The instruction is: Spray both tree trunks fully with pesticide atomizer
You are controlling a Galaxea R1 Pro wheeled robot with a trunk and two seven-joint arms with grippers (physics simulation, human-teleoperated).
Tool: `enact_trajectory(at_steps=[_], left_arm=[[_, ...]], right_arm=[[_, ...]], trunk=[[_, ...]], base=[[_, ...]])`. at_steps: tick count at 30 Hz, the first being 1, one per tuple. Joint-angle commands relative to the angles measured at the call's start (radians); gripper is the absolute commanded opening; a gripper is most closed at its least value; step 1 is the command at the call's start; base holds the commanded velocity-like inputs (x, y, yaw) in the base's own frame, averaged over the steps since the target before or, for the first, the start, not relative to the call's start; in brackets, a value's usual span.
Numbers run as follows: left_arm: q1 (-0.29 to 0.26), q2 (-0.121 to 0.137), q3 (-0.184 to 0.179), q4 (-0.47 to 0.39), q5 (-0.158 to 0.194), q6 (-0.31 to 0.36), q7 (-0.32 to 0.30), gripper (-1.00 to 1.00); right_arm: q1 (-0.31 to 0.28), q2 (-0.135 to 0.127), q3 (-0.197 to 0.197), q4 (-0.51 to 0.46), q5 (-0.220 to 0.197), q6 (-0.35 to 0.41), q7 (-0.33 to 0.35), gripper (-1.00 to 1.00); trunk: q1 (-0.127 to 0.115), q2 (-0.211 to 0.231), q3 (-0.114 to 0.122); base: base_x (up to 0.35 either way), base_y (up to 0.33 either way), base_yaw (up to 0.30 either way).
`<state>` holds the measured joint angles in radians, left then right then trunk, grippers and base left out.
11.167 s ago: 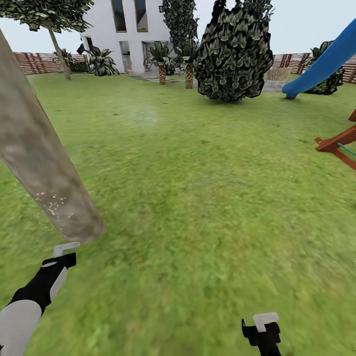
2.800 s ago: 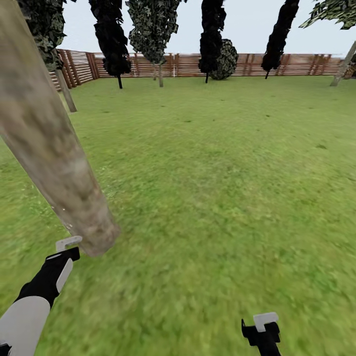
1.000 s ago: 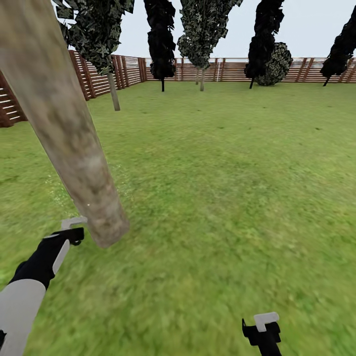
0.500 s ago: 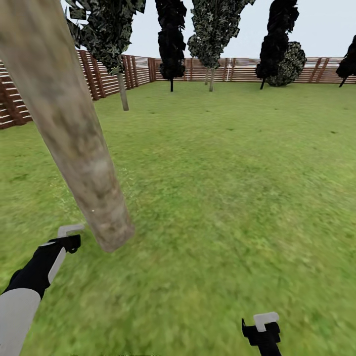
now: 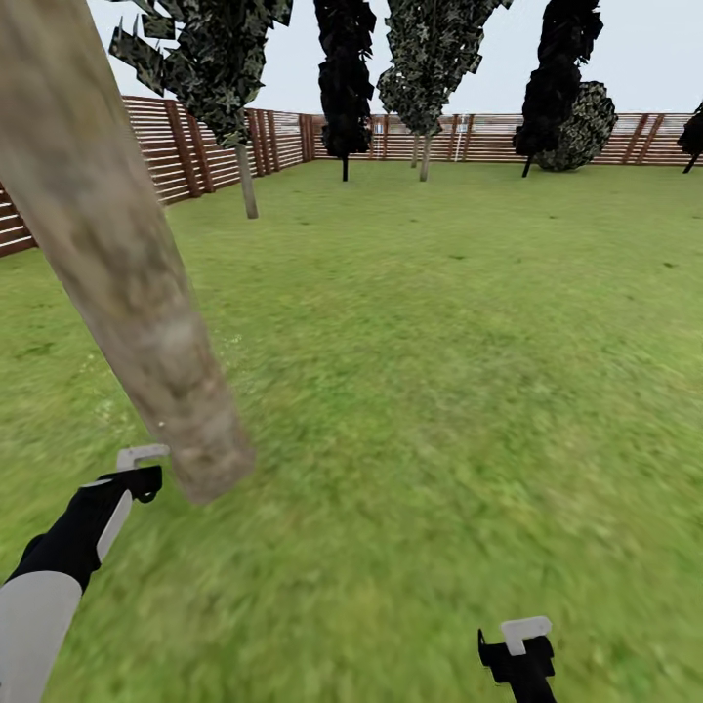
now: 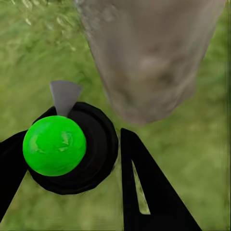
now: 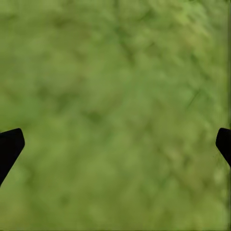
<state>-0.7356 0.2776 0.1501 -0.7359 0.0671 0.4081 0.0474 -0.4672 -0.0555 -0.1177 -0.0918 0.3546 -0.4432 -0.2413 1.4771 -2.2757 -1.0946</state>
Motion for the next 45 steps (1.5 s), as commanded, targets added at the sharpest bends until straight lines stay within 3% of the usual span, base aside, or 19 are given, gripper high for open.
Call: enact_trajectory(at_steps=[1,9,18,23,27,29,34,37,39,45], left_arm=[[0.0,0.0,0.001,-0.002,0.007,0.005,0.005,-1.0],[0.0,0.002,0.007,-0.002,0.007,0.003,0.006,-1.0],[-0.004,0.005,0.001,-0.002,0.004,0.018,0.011,-1.0],[-0.038,0.008,0.005,-0.032,0.004,0.136,0.011,-1.0],[-0.135,0.012,0.004,-0.061,0.002,0.233,0.013,-1.0],[-0.195,0.012,0.0,-0.071,0.002,0.315,0.014,-1.0],[-0.206,0.013,-0.003,-0.088,0.002,0.339,0.014,-1.0],[-0.204,0.04,-0.003,-0.089,0.002,0.341,0.014,-1.0],[-0.2,0.086,-0.004,-0.078,0.003,0.343,0.014,-1.0],[-0.188,0.094,-0.006,-0.089,0.006,0.342,0.011,-1.0]], right_arm=[[-0.001,0.0,-0.008,0.001,0.011,-0.003,-0.003,1.0],[-0.001,0.0,-0.008,0.001,0.011,-0.003,-0.003,1.0],[-0.001,0.002,-0.008,0.001,0.011,-0.003,-0.003,1.0],[-0.001,0.002,-0.008,0.001,0.011,-0.003,-0.003,1.0],[-0.001,0.002,-0.008,0.001,0.011,-0.003,-0.003,1.0],[-0.001,0.002,-0.008,0.001,0.011,-0.003,-0.003,1.0],[-0.001,0.002,-0.008,0.001,0.011,-0.003,-0.003,1.0],[-0.001,0.002,-0.008,0.001,0.011,-0.003,-0.002,1.0],[-0.001,0.002,-0.008,0.001,0.011,-0.003,-0.002,1.0],[-0.001,0.002,-0.008,0.001,0.011,-0.003,-0.003,1.0]], trunk=[[0.0,0.0,-0.001],[0.0,0.0,-0.001],[0.0,0.0,-0.001],[0.0,0.0,-0.001],[0.0,0.0,-0.001],[0.0,0.0,-0.001],[0.0,0.0,-0.001],[0.0,0.0,-0.001],[0.0,0.0,-0.001],[0.0,0.0,-0.001]], base=[[0.242,-0.174,0.0],[0.057,-0.251,0.0],[-0.228,-0.211,0.072],[-0.263,-0.197,0.263],[-0.25,-0.2,0.03],[-0.053,-0.231,0.001],[0.196,-0.178,0.0],[0.254,-0.008,0.0],[0.017,0.0,0.046],[0.0,0.0,0.254]])
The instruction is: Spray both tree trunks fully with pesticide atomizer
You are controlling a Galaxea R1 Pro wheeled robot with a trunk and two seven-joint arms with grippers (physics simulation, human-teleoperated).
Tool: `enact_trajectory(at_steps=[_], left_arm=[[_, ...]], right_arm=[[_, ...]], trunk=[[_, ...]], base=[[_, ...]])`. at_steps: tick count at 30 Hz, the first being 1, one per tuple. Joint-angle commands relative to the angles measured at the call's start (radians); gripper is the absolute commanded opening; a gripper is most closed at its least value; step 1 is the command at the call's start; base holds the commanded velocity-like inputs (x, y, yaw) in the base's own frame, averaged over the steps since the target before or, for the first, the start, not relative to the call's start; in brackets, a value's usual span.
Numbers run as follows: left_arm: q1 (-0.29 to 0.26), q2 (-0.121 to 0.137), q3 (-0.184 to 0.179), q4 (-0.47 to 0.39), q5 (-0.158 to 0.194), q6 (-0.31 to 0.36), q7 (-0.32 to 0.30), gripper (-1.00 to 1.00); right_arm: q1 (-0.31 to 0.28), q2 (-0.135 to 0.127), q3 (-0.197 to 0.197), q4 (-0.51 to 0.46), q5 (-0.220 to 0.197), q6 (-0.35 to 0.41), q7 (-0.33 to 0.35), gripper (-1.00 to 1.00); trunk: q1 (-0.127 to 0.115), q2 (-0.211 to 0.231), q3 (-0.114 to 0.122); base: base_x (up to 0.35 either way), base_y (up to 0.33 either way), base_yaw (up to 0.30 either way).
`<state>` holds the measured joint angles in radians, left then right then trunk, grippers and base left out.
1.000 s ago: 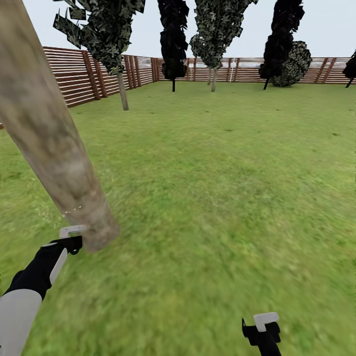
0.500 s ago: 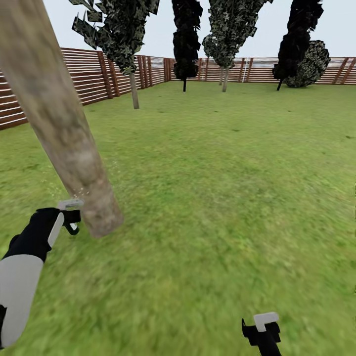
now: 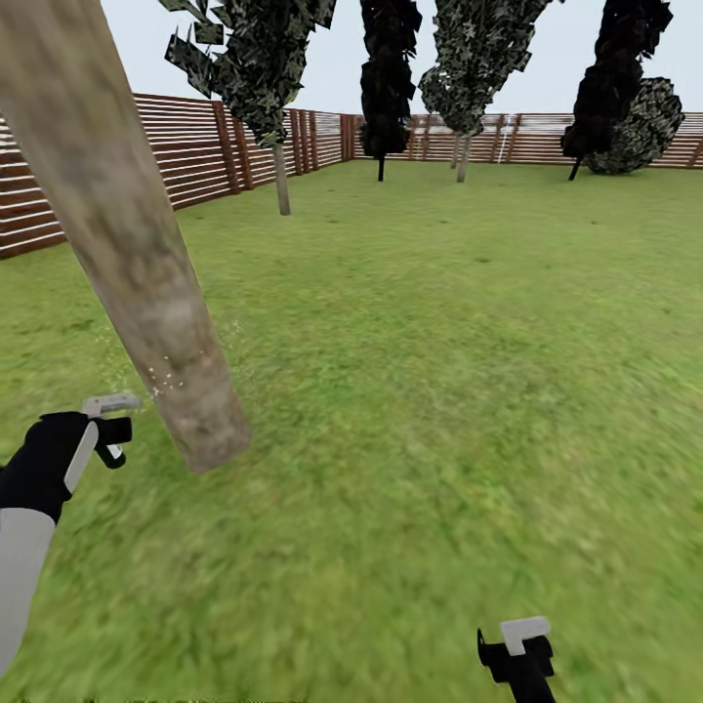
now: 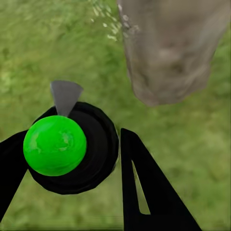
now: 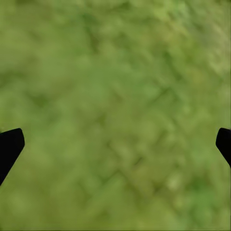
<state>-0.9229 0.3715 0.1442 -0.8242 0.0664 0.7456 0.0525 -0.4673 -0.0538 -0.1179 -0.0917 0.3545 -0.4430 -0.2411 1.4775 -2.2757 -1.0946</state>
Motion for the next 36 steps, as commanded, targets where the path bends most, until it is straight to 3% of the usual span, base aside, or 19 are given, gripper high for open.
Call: enact_trajectory(at_steps=[1,12,14,24,27,36], left_arm=[[-0.001,-0.001,-0.001,-0.001,0.007,0.004,0.006,-1.0],[0.003,0.0,0.0,0.002,0.003,0.001,0.008,-1.0],[0.026,0.0,0.001,0.001,0.004,-0.003,0.009,-1.0],[0.051,-0.008,0.004,0.016,0.004,-0.01,0.012,-1.0],[0.09,-0.009,0.004,0.015,0.003,-0.012,0.013,-1.0],[0.095,-0.009,0.005,0.003,0.004,-0.012,0.015,-1.0]], right_arm=[[-0.001,0.0,-0.008,0.001,0.011,-0.003,-0.003,1.0],[-0.001,0.001,-0.006,0.001,0.011,-0.003,-0.001,1.0],[-0.001,0.002,-0.006,0.001,0.011,-0.003,-0.001,1.0],[-0.001,-0.001,-0.008,0.001,0.011,-0.003,-0.003,1.0],[-0.001,-0.001,-0.008,0.001,0.011,-0.003,-0.003,1.0],[-0.001,0.0,-0.008,0.001,0.011,-0.003,-0.003,1.0]], trunk=[[0.0,0.0,-0.001],[0.0,0.0,-0.001],[0.0,0.0,-0.001],[0.0,0.0,-0.001],[0.0,0.0,-0.001],[0.0,0.0,-0.001]], base=[[0.034,-0.019,0.093],[0.257,-0.106,0.018],[0.225,-0.002,0.226],[0.008,-0.208,0.114],[0.0,-0.272,0.0],[0.114,-0.25,0.001]])
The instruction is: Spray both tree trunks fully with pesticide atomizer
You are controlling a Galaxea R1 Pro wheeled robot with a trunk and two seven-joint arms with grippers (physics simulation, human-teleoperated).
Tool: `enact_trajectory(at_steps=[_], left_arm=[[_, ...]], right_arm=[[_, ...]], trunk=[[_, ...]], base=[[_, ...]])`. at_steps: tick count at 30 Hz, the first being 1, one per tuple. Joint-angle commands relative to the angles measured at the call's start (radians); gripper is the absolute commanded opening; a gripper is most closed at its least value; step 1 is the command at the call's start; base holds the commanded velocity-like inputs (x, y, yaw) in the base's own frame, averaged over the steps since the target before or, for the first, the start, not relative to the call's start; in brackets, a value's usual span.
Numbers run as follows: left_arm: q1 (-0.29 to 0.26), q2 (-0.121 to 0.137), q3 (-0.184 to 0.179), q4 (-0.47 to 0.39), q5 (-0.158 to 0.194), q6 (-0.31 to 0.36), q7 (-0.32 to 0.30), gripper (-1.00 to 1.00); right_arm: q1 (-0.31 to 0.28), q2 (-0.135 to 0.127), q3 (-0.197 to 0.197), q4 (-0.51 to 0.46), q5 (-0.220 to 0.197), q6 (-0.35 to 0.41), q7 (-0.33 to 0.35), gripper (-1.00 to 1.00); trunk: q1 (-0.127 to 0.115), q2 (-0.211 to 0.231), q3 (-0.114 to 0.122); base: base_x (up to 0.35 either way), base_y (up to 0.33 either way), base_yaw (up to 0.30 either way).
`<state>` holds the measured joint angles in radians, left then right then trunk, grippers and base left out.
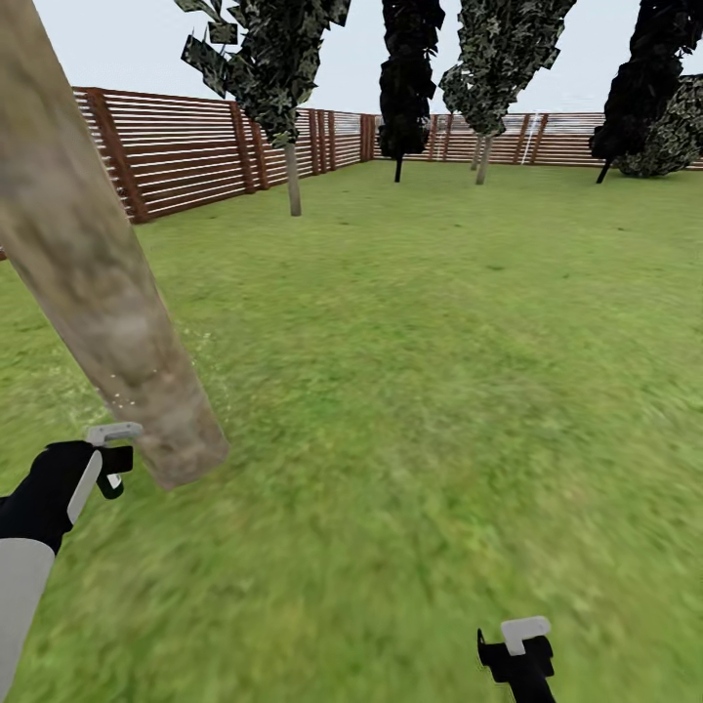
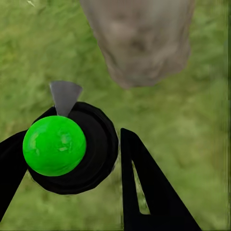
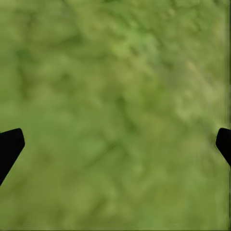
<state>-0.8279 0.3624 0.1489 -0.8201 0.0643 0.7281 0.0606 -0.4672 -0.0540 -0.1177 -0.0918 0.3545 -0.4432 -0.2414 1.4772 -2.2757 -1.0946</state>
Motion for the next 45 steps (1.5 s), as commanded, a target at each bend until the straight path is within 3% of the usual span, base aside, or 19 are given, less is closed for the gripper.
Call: enact_trajectory(at_steps=[1,12,22,25,27,35,39,45], left_arm=[[0.0,0.0,0.0,-0.002,0.006,0.005,0.006,-1.0],[0.0,0.0,0.001,-0.004,0.007,0.005,0.008,-1.0],[0.001,-0.015,0.003,0.023,0.007,0.002,0.007,-1.0],[0.023,-0.015,0.007,0.149,0.009,-0.16,0.007,-1.0],[0.024,-0.013,0.008,0.173,0.012,-0.181,0.007,-1.0],[0.024,-0.007,0.013,0.172,0.014,-0.19,0.009,-1.0],[0.024,-0.009,0.047,0.171,0.012,-0.191,0.01,-1.0],[0.026,-0.011,0.048,0.173,0.007,-0.194,0.009,-1.0]], right_arm=[[-0.001,0.0,-0.008,0.001,0.011,-0.003,-0.002,1.0],[-0.001,0.0,-0.007,0.001,0.011,-0.003,-0.002,1.0],[-0.001,0.0,-0.008,0.001,0.011,-0.003,-0.002,1.0],[-0.001,0.0,-0.008,0.001,0.011,-0.003,-0.002,1.0],[-0.001,0.0,-0.008,0.001,0.011,-0.003,-0.002,1.0],[-0.001,0.0,-0.008,0.001,0.011,-0.003,-0.002,1.0],[-0.001,0.0,-0.008,0.001,0.011,-0.003,-0.002,1.0],[-0.001,0.0,-0.008,0.001,0.011,-0.003,-0.002,1.0]], trunk=[[0.0,0.0,-0.001],[0.0,0.0,-0.001],[0.0,0.0,-0.001],[0.0,0.0,-0.001],[0.0,0.0,-0.001],[0.0,0.0,-0.001],[0.0,0.0,-0.001],[0.0,0.0,-0.001]], base=[[0.211,-0.217,0.068],[0.272,-0.152,0.252],[0.114,-0.226,0.018],[0.0,-0.27,0.0],[0.0,-0.27,0.0],[0.156,-0.171,0.011],[0.337,-0.002,0.231],[0.258,0.0,0.276]])
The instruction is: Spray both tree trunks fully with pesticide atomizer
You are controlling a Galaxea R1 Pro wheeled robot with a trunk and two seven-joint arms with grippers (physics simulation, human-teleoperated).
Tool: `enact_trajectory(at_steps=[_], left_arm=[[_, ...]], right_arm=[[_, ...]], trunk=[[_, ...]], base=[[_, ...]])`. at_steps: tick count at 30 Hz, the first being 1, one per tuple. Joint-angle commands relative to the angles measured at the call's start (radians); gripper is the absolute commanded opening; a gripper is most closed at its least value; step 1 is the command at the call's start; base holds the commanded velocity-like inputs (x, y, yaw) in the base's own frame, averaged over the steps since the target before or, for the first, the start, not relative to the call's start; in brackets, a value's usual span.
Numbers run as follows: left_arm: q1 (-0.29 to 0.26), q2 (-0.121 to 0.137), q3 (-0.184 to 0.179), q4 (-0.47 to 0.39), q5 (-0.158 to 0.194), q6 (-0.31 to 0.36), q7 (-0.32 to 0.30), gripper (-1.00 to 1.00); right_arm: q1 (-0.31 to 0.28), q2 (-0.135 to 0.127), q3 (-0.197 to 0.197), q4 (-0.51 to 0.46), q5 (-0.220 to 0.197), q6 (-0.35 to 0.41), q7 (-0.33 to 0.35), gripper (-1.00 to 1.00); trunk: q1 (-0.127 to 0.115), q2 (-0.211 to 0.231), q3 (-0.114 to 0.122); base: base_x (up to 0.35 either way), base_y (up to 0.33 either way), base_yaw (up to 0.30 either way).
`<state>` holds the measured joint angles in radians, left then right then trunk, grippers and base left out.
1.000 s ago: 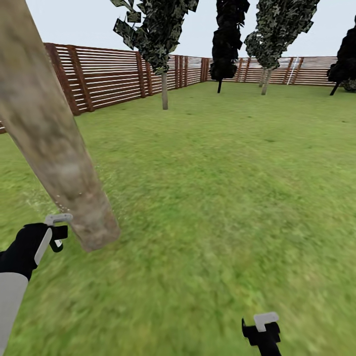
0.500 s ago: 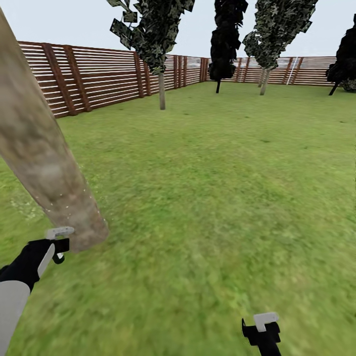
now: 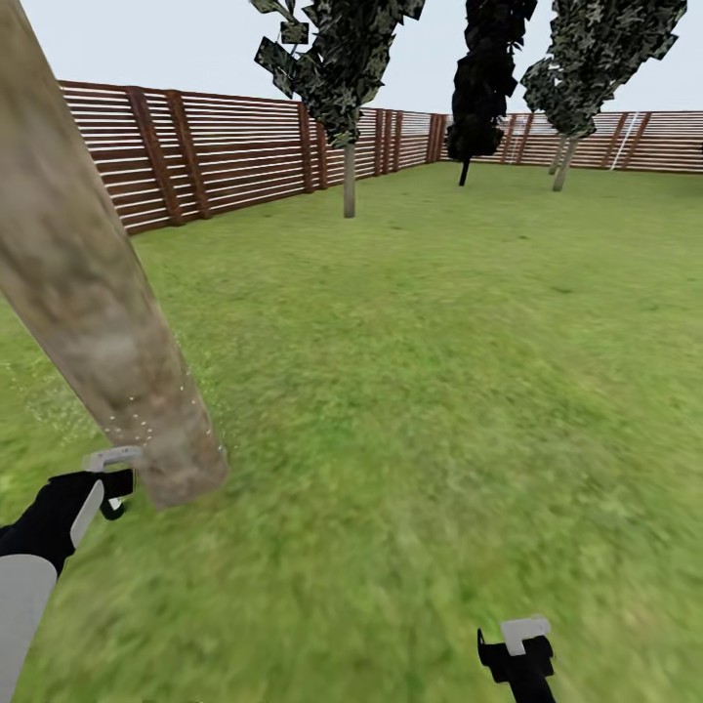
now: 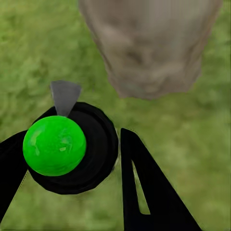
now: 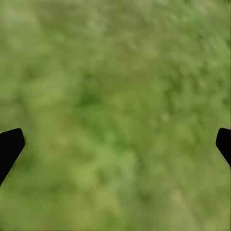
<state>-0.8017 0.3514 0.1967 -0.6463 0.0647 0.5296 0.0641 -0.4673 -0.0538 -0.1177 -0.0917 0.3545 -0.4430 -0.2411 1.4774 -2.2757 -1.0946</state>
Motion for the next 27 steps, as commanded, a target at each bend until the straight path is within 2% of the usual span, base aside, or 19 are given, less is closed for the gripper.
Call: enact_trajectory(at_steps=[1,4,7,8,9,10,14,17,23,27], left_arm=[[0.0,0.0,-0.002,0.0,0.006,0.005,0.005,-1.0],[0.009,-0.005,-0.006,0.012,0.006,0.002,0.07,-1.0],[0.031,-0.006,-0.006,0.019,0.011,-0.005,0.088,-1.0],[0.043,-0.006,-0.006,0.02,0.015,-0.034,0.089,-1.0],[0.052,-0.011,-0.006,0.049,0.017,-0.132,0.089,-1.0],[0.053,-0.014,-0.005,0.092,0.014,-0.176,0.09,-1.0],[0.054,-0.015,-0.003,0.12,0.01,-0.202,0.09,-1.0],[0.055,-0.017,0.001,0.126,0.009,-0.261,0.093,-1.0],[0.055,-0.017,0.001,0.126,0.015,-0.277,0.091,-1.0],[0.055,-0.017,0.001,0.126,0.018,-0.279,0.092,-1.0]], right_arm=[[-0.001,0.0,-0.008,0.001,0.011,-0.003,-0.003,1.0],[-0.001,0.0,-0.008,0.001,0.011,-0.003,-0.003,1.0],[-0.001,-0.001,-0.008,0.001,0.011,-0.003,-0.003,1.0],[-0.001,-0.001,-0.008,0.001,0.011,-0.003,-0.003,1.0],[-0.001,-0.001,-0.008,0.001,0.011,-0.003,-0.003,1.0],[-0.001,-0.001,-0.008,0.001,0.011,-0.003,-0.003,1.0],[-0.001,-0.001,-0.008,0.001,0.012,-0.003,-0.003,1.0],[-0.001,0.0,-0.007,0.001,0.012,-0.003,-0.003,1.0],[-0.001,0.0,-0.007,0.001,0.012,-0.003,-0.003,1.0],[-0.001,0.001,-0.007,0.001,0.012,-0.003,-0.003,1.0]], trunk=[[0.0,0.0,-0.001],[0.0,0.0,-0.001],[0.0,0.0,-0.001],[0.0,0.0,-0.001],[0.0,0.0,-0.001],[0.0,0.0,-0.001],[0.0,0.0,-0.001],[0.0,0.0,-0.001],[0.0,0.0,-0.001],[0.0,0.0,-0.001]], base=[[0.039,0.0,0.277],[0.006,0.0,0.109],[0.0,0.0,0.007],[0.0,0.0,0.0],[0.072,0.0,0.0],[0.227,0.0,0.0],[0.292,0.016,0.0],[0.284,0.213,0.09],[0.107,0.094,0.264],[0.001,-0.141,0.055]])
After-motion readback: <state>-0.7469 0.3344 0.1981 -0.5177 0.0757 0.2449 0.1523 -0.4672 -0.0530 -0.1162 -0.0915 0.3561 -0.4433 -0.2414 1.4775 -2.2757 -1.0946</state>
